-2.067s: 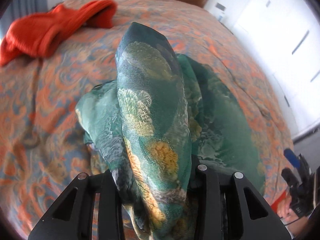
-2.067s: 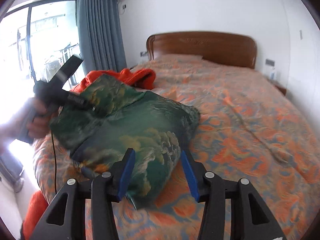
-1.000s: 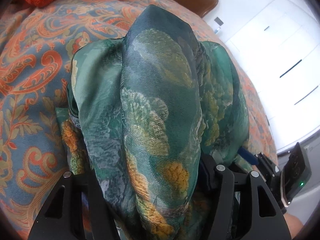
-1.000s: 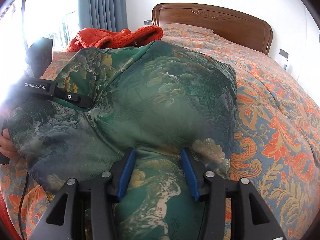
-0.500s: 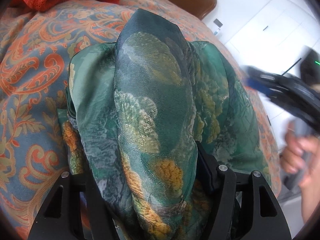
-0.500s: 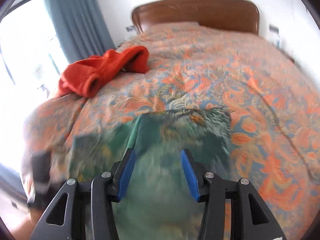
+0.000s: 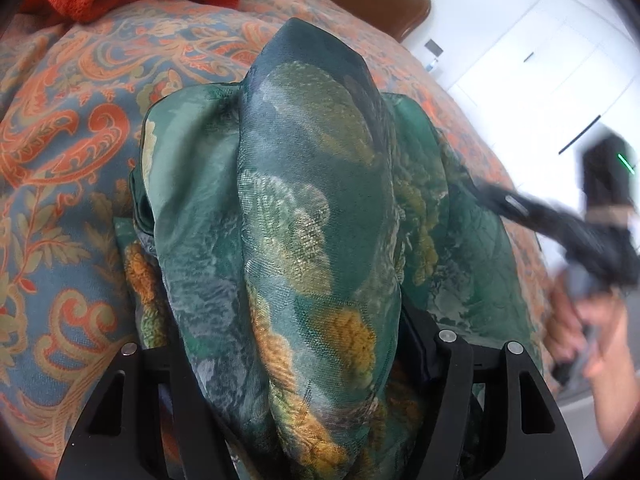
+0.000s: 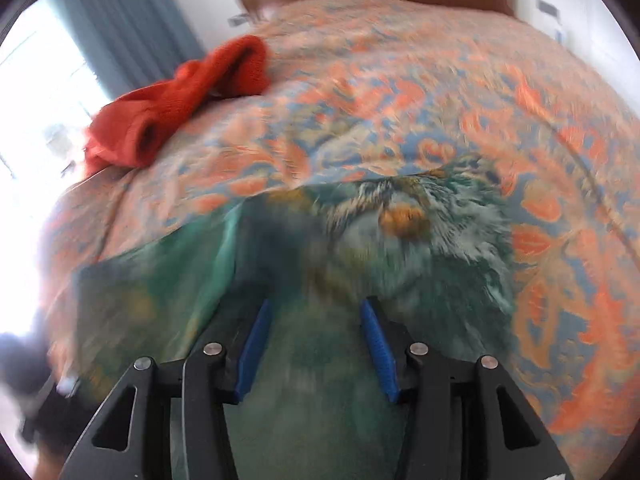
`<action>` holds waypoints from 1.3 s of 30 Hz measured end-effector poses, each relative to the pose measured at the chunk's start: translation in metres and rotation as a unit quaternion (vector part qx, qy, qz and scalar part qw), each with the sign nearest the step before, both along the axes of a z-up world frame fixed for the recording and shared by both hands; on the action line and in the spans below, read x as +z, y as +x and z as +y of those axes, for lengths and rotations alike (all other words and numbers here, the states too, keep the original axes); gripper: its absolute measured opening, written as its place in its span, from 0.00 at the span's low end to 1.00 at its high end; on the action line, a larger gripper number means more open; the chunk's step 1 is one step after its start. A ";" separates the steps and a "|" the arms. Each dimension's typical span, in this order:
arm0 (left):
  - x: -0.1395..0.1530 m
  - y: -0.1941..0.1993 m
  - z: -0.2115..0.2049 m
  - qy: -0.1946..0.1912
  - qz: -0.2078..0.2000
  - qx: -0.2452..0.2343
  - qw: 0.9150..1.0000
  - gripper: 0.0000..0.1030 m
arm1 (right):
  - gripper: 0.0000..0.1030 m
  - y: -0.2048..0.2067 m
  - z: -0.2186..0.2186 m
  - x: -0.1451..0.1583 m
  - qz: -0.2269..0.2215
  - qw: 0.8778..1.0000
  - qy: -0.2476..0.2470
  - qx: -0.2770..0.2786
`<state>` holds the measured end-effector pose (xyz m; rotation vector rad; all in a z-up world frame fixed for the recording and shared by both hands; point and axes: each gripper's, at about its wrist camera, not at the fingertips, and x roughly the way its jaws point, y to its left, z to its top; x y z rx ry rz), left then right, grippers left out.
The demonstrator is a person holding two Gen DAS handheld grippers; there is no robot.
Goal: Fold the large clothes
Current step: 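Press the green jacket bundle flat and open both grippers, then grasp the green jacket bundle again with both grippers and lift it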
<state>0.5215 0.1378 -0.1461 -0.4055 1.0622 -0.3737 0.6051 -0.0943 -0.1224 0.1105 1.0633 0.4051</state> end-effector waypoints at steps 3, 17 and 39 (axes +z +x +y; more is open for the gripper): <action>-0.001 0.002 -0.001 -0.002 0.000 0.001 1.000 0.66 | 0.47 -0.059 -0.018 0.030 -0.045 0.998 -0.015 0.034; -0.001 0.002 -0.007 0.017 0.003 0.005 1.000 0.71 | 0.49 -0.182 -0.022 -0.042 -0.071 0.989 -0.127 0.025; 0.075 -0.097 0.074 0.025 -0.009 0.070 0.997 0.99 | 0.64 -0.284 -0.157 0.027 -0.067 0.992 -0.022 -0.102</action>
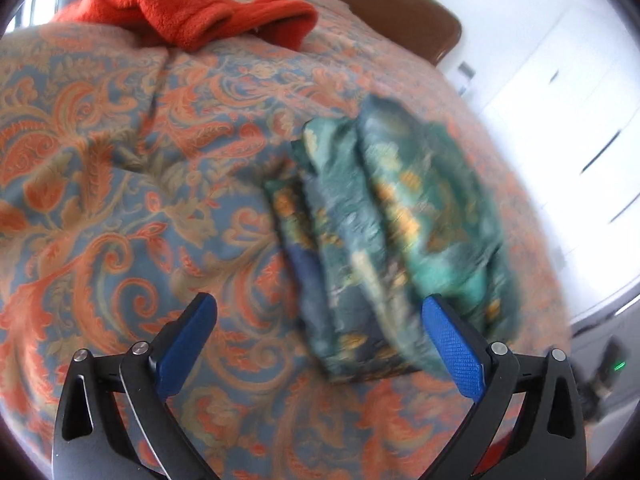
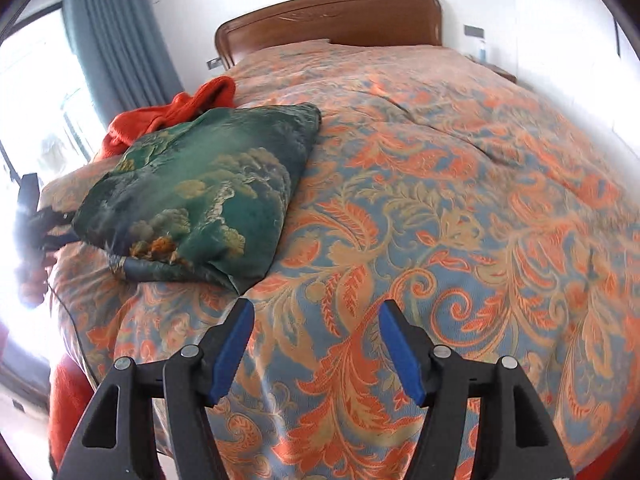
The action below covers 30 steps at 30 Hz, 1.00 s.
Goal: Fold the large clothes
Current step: 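Grasp the green jacket bundle again with both grippers and lift it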
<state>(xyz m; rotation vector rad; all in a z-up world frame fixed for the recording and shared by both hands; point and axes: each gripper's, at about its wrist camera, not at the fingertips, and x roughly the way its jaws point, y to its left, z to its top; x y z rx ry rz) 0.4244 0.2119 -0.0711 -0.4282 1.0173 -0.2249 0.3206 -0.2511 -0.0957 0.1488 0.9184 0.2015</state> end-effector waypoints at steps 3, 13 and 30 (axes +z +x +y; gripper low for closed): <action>-0.004 0.014 0.017 -0.105 -0.010 0.021 0.994 0.99 | 0.64 0.004 0.005 -0.001 0.004 1.000 0.012 0.002; -0.037 0.088 -0.029 -0.080 0.050 -0.022 0.995 0.99 | 0.64 0.017 0.045 0.011 -0.003 0.999 0.040 0.030; -0.115 0.134 -0.046 -0.093 0.125 -0.027 0.987 1.00 | 0.78 0.195 0.046 -0.056 0.134 0.965 0.209 0.088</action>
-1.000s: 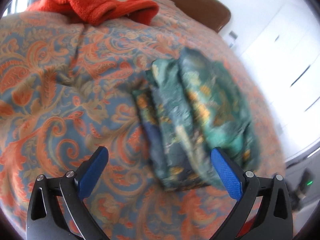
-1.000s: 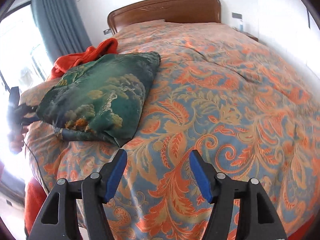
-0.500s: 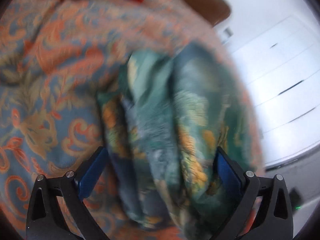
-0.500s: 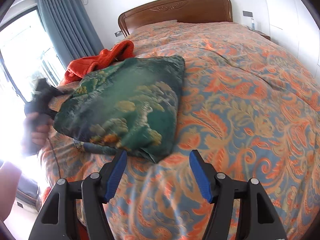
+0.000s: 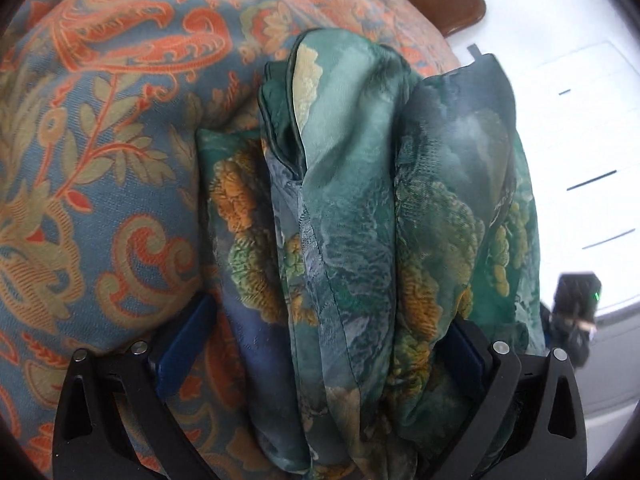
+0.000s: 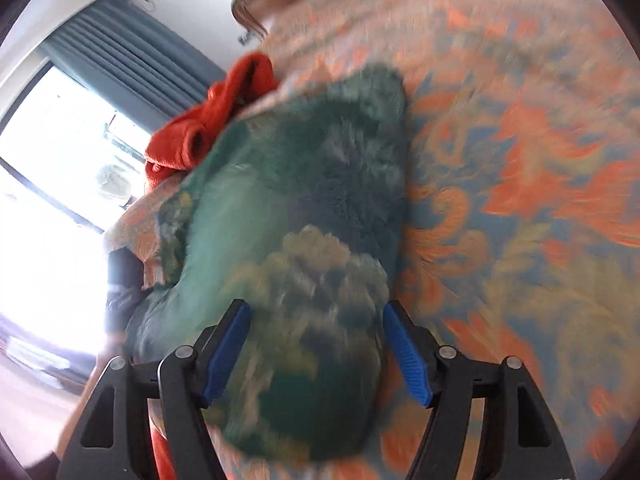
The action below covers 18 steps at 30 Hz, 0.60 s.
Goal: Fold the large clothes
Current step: 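Grasp the green jacket bundle again with both grippers and lift it, then set the green bundle down on the bed and open both grippers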
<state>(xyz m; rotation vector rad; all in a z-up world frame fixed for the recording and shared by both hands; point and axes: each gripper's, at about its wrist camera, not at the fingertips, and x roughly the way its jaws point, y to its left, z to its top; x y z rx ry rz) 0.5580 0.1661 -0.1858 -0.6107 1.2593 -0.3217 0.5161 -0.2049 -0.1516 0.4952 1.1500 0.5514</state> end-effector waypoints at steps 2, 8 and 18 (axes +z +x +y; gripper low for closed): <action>-0.004 0.009 -0.003 -0.014 0.009 -0.004 1.000 1.00 | 0.93 0.015 0.008 -0.013 0.010 1.000 0.010 -0.010; 0.034 -0.004 -0.030 0.035 -0.027 -0.004 0.999 0.62 | 0.67 0.017 0.055 0.007 -0.048 0.994 -0.092 0.037; 0.123 -0.020 -0.064 0.032 -0.138 -0.005 0.990 0.48 | 0.56 -0.075 0.077 0.116 -0.281 0.938 -0.191 0.065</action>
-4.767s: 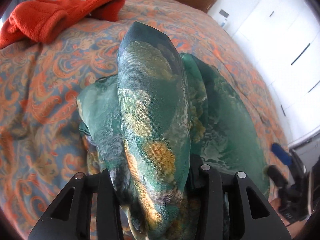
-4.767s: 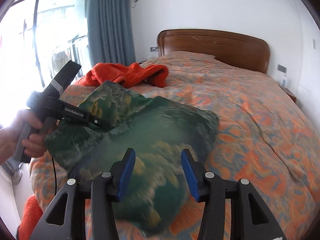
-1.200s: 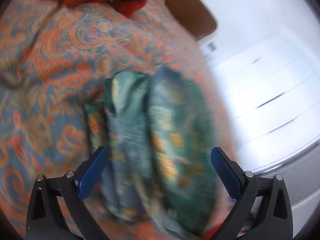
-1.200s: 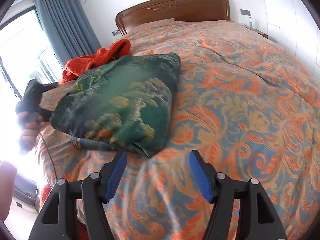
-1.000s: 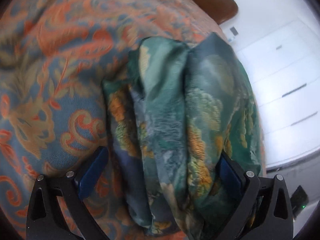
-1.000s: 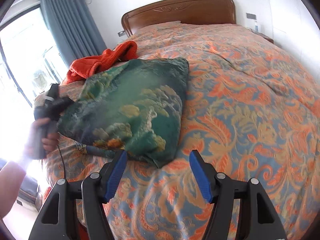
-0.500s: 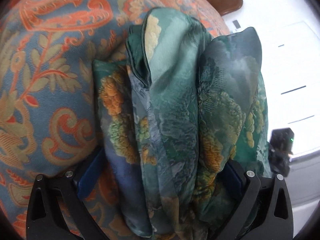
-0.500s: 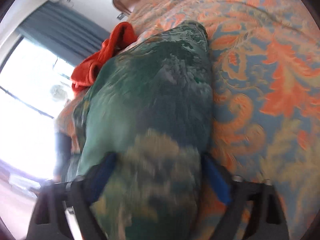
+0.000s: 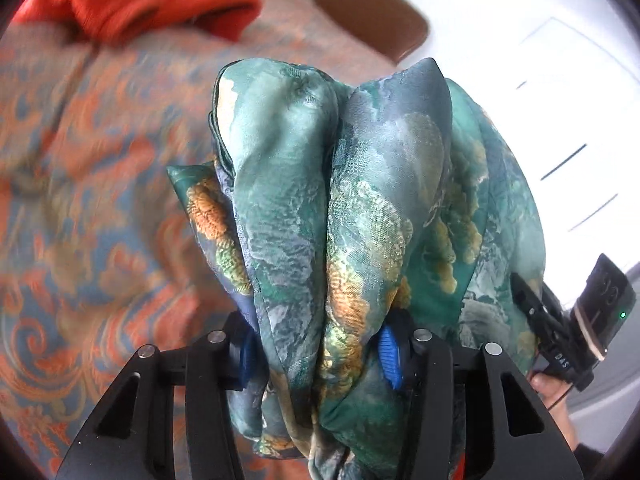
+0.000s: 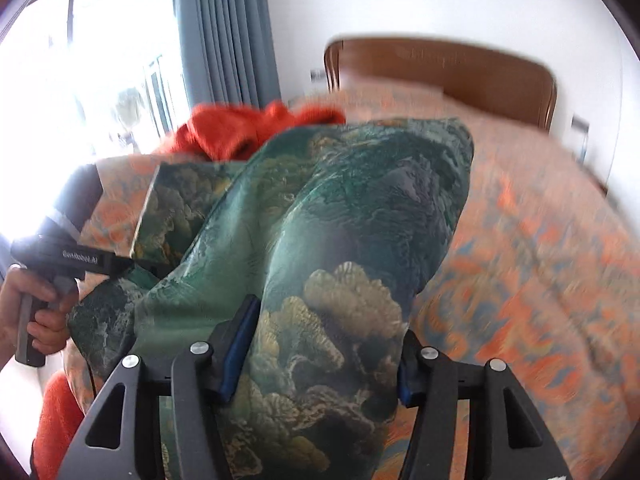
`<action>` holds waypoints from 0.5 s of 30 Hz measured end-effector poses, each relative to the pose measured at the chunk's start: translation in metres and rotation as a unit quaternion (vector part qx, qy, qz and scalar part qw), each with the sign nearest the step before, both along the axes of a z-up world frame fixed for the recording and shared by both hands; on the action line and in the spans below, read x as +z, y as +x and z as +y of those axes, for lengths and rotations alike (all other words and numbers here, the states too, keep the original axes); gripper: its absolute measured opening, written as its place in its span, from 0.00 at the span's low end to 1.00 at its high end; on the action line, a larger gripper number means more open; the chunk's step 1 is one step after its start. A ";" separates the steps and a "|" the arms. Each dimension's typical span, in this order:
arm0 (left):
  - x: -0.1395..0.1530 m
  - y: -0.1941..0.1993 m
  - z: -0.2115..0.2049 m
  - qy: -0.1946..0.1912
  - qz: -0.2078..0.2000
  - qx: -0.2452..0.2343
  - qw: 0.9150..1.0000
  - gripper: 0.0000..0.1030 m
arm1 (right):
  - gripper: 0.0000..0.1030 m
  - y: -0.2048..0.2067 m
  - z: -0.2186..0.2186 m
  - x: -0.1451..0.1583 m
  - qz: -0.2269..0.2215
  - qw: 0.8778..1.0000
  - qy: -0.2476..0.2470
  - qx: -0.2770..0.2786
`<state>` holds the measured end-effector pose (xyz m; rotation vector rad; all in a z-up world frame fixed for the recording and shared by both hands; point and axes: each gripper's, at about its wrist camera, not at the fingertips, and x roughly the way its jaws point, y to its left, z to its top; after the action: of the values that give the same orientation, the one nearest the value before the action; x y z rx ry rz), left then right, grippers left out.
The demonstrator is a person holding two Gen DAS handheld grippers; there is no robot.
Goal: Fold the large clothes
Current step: 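Set the green bundle down on the bed and open both grippers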
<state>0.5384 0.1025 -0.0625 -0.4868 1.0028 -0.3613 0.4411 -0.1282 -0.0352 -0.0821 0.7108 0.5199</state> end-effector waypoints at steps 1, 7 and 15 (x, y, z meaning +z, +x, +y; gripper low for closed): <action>0.009 0.007 -0.004 0.003 -0.012 -0.001 1.000 0.48 | 0.56 0.001 -0.004 0.009 -0.011 1.000 0.004 -0.002; 0.050 0.092 -0.044 0.034 -0.069 -0.004 0.997 0.48 | 0.56 0.059 -0.035 0.049 -0.057 0.998 0.032 -0.020; 0.005 0.183 -0.064 0.062 -0.042 -0.020 0.997 0.51 | 0.56 0.182 -0.082 0.012 -0.012 0.996 0.072 -0.054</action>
<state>0.7211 0.0383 -0.0578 -0.3384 0.9483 -0.3502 0.6234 -0.2102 -0.0227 0.0848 0.6478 0.4637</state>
